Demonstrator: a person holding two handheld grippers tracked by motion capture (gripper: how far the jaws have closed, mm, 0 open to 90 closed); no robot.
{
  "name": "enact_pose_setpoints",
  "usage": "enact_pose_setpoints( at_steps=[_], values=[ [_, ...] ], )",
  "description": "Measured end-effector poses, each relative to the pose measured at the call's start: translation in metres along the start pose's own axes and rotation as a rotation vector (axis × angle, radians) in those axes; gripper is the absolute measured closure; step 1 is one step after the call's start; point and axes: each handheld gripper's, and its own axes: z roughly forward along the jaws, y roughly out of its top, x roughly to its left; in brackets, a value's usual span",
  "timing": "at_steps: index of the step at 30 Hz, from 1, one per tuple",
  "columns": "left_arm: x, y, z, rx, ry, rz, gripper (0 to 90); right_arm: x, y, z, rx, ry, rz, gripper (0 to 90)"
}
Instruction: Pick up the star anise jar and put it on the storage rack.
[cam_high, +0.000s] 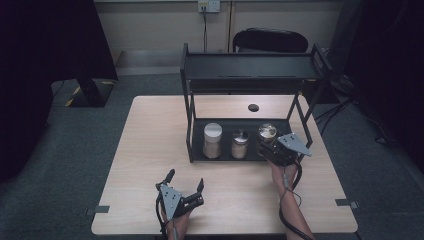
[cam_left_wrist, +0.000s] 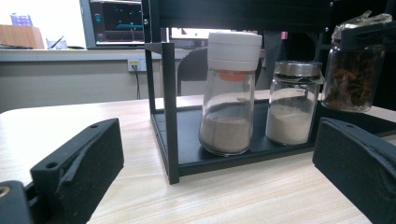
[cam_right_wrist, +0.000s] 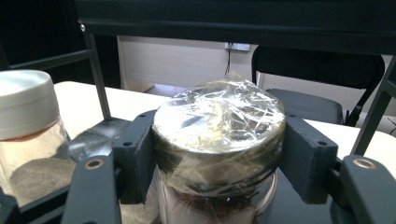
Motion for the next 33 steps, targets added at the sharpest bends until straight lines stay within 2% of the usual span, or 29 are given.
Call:
enact_pose_setpoints(
  at_steps=[13, 33],
  values=[
    [0.0, 0.0, 0.0, -0.001, 0.002, 0.0, 1.4, -0.003, -0.007, 0.006, 0.008, 0.006, 0.009, 34.5],
    [0.0, 0.0, 0.0, 0.0, -0.001, 0.001, 1.4, -0.006, -0.017, 0.014, 0.044, -0.024, 0.034, 34.5]
  ],
)
